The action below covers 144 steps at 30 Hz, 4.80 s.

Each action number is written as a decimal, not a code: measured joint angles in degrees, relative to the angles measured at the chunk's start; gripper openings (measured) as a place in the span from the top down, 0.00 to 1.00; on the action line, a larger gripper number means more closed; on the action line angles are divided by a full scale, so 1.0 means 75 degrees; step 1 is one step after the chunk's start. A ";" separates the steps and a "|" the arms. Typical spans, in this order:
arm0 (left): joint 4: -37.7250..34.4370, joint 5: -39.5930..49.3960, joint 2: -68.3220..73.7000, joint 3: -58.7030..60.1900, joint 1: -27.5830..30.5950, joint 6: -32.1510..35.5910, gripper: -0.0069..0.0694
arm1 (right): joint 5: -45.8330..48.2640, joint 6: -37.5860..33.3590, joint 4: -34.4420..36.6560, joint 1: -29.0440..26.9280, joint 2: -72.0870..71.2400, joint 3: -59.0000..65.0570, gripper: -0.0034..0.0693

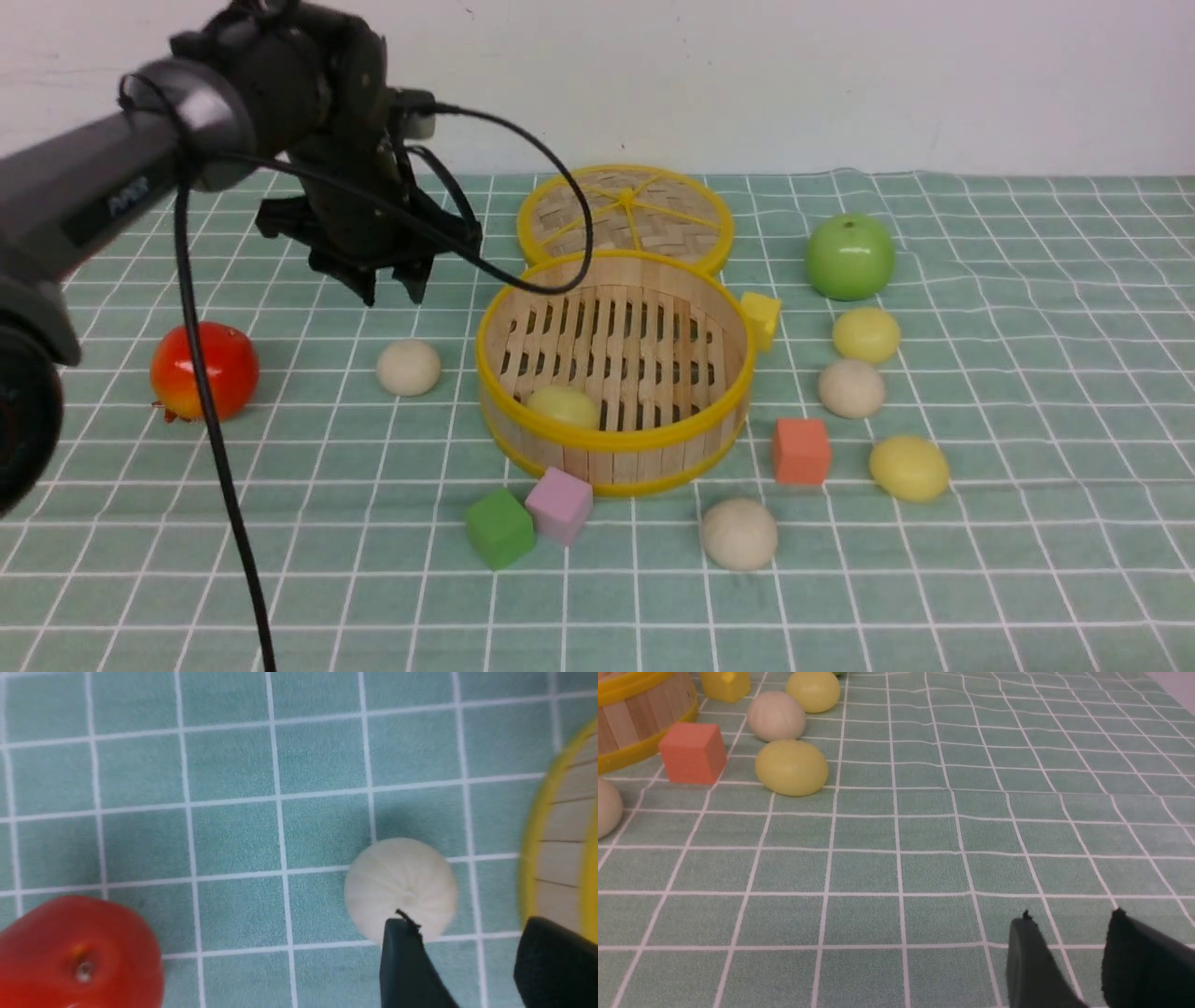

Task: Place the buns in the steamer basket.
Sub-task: Use the left arm to grab a steamed stuffed bun, then use the left arm to put the steamed stuffed bun into the steamer, then use the right arm to grab a steamed stuffed bun

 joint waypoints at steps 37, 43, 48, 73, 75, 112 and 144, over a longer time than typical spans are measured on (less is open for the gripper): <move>0.0211 -0.0595 0.1058 0.0000 0.0000 -0.0339 0.71 | 0.0000 0.0000 0.0000 0.0000 0.0000 0.0000 0.62; 0.0211 -0.0463 0.0994 -0.0007 0.0000 -0.0339 0.92 | 0.0000 0.0000 0.0000 0.0000 0.0000 0.0000 0.62; 0.0187 -0.0205 0.0652 0.0000 0.0000 -0.0339 0.92 | 0.0000 0.0000 0.0000 0.0000 0.0000 0.0000 0.62; -0.3165 -0.1130 -0.0127 0.0000 -0.0520 0.1525 0.92 | 0.0000 0.0000 0.0000 0.0000 0.0000 0.0000 0.62; -0.3111 -0.1130 -0.0007 0.0000 -0.0530 0.1525 0.92 | 0.0000 0.0000 0.0000 0.0000 0.0000 0.0000 0.62; -0.2184 -0.0343 -0.0497 0.0013 -0.0530 0.0891 0.35 | 0.0000 0.0000 0.0000 0.0000 0.0000 0.0000 0.62; -0.1317 0.1722 -1.2756 0.7607 -0.0530 -0.0195 0.93 | 0.0000 0.0000 0.0000 0.0000 0.0000 0.0000 0.62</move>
